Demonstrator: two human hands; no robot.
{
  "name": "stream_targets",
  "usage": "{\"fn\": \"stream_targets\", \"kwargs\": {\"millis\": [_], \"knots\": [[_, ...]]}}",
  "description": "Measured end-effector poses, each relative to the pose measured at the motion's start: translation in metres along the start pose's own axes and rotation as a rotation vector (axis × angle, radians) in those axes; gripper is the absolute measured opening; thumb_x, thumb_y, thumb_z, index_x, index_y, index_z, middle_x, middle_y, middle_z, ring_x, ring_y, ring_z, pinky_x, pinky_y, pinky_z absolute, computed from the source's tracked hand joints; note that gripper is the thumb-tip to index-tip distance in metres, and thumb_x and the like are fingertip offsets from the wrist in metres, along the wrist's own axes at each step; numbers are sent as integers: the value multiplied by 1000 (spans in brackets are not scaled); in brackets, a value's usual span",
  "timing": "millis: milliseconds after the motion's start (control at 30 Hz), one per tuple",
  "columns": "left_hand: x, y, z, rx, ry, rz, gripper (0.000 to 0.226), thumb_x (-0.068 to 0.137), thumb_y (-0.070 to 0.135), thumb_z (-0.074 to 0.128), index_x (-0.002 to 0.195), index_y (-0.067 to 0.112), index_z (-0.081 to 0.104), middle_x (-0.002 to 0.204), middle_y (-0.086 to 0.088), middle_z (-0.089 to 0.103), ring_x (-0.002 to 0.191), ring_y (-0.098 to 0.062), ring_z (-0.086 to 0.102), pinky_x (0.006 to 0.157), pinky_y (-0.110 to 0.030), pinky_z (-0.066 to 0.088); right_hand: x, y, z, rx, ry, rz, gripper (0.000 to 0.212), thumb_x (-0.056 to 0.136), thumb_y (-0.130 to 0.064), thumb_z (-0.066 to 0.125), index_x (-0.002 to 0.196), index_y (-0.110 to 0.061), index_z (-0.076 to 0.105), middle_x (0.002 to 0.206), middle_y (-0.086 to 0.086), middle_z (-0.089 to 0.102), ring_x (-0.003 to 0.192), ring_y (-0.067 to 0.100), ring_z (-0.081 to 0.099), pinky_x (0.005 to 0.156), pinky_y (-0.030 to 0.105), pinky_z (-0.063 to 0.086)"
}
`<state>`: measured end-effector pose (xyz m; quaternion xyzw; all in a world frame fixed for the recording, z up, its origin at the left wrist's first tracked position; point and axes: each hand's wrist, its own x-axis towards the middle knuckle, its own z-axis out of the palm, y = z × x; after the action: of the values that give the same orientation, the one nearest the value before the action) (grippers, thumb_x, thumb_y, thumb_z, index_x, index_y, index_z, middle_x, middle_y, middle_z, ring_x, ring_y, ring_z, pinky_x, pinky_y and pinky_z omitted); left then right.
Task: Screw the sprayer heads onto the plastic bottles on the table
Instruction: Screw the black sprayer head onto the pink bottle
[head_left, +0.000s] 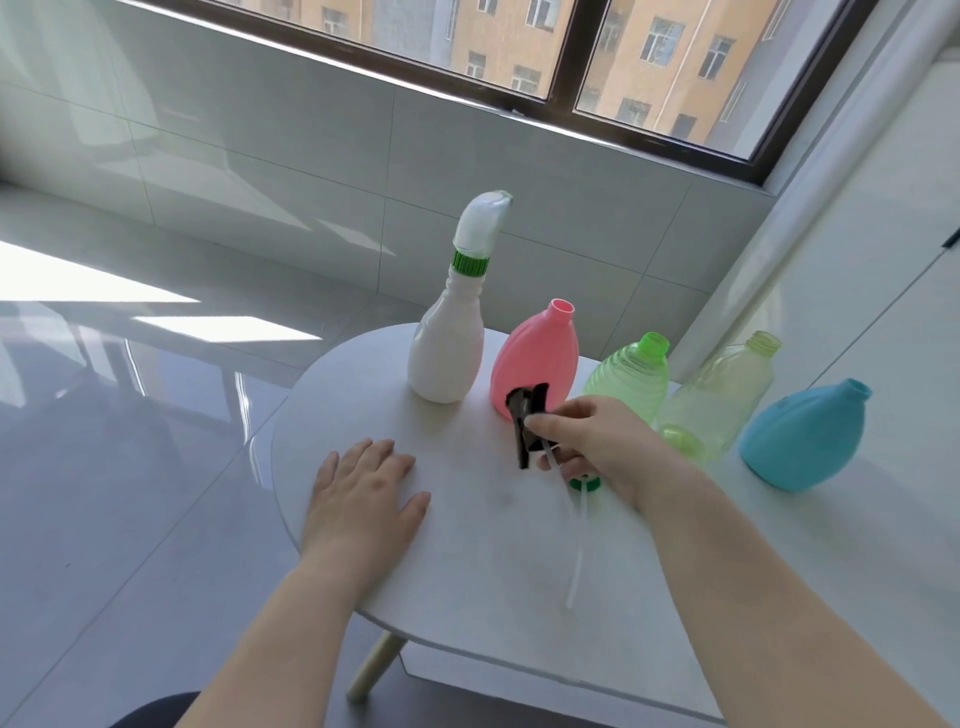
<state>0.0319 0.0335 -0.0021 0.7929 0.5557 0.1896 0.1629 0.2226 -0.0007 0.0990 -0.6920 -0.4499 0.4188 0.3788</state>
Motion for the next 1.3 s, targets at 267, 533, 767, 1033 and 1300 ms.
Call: {"fn": "stream_targets", "kwargs": {"millis": [267, 533, 767, 1033, 1300], "knots": [[-4, 7, -5, -36, 8, -20, 43, 88, 37, 42, 129, 24, 39, 146, 4, 31, 137, -15, 19, 113, -32, 4, -20, 19, -41, 694, -47, -93, 17, 86, -5, 43, 81, -6, 60, 66, 2, 73, 62, 14, 69, 57, 22, 57], [1, 50, -5, -397, 142, 54, 31, 81, 17, 60, 112, 17, 59, 107, 1, 60, 96, -9, 49, 82, -16, 30, -24, 70, -80, 942, 24, -197, 23, 65, -15, 51, 70, -12, 73, 76, 6, 75, 70, 15, 70, 62, 24, 57], [66, 113, 5, -546, 245, 42, 57, 79, 21, 64, 129, 15, 38, 125, 1, 44, 106, -10, 43, 87, -17, 30, -20, 93, -103, 1094, 134, -269, 21, 66, -16, 51, 77, -13, 69, 76, 2, 74, 73, 14, 70, 64, 23, 57], [115, 123, 33, -565, 117, -130, 104, 64, 26, 77, 140, 20, 6, 145, -7, 27, 131, -25, 30, 103, -36, 28, -15, 107, -106, 1152, 162, -242, 23, 65, -15, 53, 85, -9, 63, 78, 2, 74, 75, 16, 70, 71, 27, 58], [112, 130, 44, -511, 155, -105, 96, 54, 28, 80, 130, 23, 21, 131, -3, 36, 117, -26, 40, 100, -42, 37, -17, 105, -111, 1171, 189, -257, 20, 65, -16, 53, 80, -14, 66, 77, 2, 74, 73, 16, 69, 68, 26, 58]]}}
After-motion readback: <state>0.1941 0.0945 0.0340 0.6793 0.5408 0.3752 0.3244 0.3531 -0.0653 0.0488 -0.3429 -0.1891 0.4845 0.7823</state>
